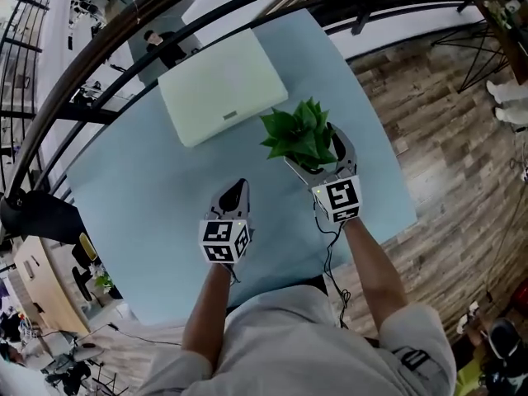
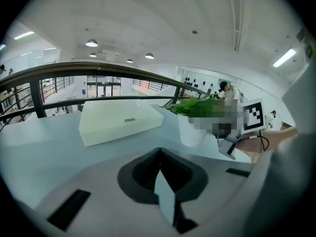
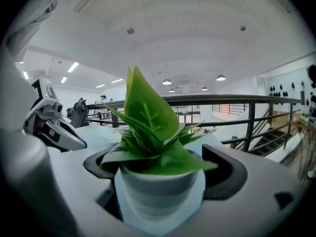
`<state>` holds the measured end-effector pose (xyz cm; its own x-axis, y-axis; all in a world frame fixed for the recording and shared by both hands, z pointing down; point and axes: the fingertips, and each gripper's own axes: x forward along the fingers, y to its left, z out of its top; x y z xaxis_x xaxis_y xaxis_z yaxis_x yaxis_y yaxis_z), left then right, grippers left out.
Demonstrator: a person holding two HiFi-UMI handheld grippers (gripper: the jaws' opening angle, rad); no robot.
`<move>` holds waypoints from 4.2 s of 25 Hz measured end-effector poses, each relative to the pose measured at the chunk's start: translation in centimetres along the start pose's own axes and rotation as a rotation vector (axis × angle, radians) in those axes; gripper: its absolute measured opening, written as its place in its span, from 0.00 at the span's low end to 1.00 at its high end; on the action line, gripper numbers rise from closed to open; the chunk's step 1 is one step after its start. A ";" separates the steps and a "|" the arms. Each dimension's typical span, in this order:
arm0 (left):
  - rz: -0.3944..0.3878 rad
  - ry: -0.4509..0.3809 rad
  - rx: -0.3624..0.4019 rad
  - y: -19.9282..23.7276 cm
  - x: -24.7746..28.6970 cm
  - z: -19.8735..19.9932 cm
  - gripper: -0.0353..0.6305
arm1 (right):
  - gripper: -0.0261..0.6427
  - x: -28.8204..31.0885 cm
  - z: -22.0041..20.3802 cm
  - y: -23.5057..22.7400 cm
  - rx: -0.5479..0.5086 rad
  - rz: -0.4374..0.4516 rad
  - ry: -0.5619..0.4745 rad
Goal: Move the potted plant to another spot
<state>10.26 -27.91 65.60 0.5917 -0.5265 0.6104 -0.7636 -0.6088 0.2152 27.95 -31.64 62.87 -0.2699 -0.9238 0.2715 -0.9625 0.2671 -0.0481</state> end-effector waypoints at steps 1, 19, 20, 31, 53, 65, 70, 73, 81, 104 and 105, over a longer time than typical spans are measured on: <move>0.004 0.002 -0.005 0.3 0.3 -0.1 0.07 | 0.80 0.5 -0.2 -0.1 0.001 -0.004 0.000; 0.010 0.014 -0.046 0.2 1.4 -1.8 0.07 | 0.81 2.6 -2.4 -0.8 0.011 -0.024 0.030; 0.010 0.015 -0.045 0.2 1.4 -1.8 0.07 | 0.81 2.6 -2.5 -0.8 0.013 -0.026 0.029; -0.009 0.020 -0.035 -0.9 1.0 -2.1 0.07 | 0.81 1.6 -3.5 0.0 0.012 -0.036 0.073; -0.036 -0.027 -0.073 -2.1 -4.6 -4.0 0.07 | 0.85 -6.0 -7.9 4.0 0.078 -0.073 0.202; 0.027 -0.095 -0.148 -1.6 -12.7 -7.5 0.07 | 0.21 -13.2 -8.3 10.2 -0.118 -0.127 0.313; 0.036 -0.139 -0.195 -2.2 -16.1 -9.0 0.07 | 0.05 -14.6 -6.3 14.0 -0.212 -0.076 0.290; 0.053 -0.172 -0.234 -2.4 -17.9 -9.9 0.07 | 0.05 -15.5 -6.5 15.9 -0.243 -0.042 0.343; 0.041 -0.210 -0.321 -4.7 -20.7 -12.8 0.07 | 0.04 -19.4 -5.8 18.1 -0.127 -0.003 0.382; 0.230 -0.399 -0.265 -11.9 -21.5 -4.6 0.07 | 0.04 -21.2 5.3 12.6 -0.175 0.216 0.076; 0.233 -0.417 -0.250 -12.3 -21.9 -3.8 0.07 | 0.04 -21.3 6.2 12.2 -0.172 0.213 0.054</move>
<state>5.68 -6.64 52.44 0.4128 -0.8527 0.3202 -0.8951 -0.3147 0.3160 21.83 -10.40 50.50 -0.4590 -0.8272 0.3242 -0.8642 0.5004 0.0532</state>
